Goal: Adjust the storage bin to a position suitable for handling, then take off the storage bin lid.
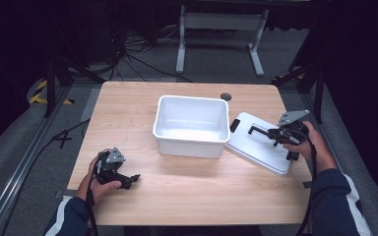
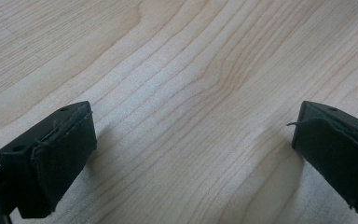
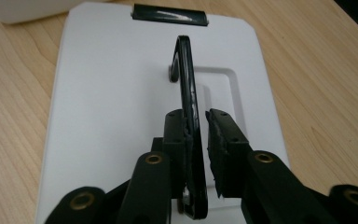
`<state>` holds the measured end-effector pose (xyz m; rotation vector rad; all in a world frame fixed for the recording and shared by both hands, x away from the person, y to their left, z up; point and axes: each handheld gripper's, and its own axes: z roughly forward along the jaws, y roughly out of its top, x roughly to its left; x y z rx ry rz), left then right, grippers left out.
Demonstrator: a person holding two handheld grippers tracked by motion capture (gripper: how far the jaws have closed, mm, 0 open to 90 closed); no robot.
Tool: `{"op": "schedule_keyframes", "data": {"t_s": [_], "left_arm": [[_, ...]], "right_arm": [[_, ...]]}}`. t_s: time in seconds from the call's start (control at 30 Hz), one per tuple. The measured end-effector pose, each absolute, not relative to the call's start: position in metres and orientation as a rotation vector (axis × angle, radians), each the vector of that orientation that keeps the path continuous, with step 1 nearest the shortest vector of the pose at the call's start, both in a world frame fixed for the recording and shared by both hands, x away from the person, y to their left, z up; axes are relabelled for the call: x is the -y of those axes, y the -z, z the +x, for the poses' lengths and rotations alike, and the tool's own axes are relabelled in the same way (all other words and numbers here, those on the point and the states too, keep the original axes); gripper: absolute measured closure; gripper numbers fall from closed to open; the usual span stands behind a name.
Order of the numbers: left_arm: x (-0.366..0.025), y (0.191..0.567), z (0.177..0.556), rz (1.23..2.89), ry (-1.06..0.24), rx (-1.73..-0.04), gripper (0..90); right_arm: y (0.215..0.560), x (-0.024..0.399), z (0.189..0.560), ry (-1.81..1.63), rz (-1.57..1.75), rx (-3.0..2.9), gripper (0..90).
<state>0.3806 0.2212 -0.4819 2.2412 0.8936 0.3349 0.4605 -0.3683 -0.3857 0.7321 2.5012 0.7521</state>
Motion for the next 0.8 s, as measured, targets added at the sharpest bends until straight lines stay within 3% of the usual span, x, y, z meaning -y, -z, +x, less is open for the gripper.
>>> {"op": "schedule_keyframes", "data": {"t_s": [0.8], "left_arm": [[-0.221, 0.482, 0.381, 2.241, -0.324, -0.891, 0.1]], "right_arm": [[0.362, 0.36, 0.436, -0.869, 0.784, -2.409, 53.3]]}}
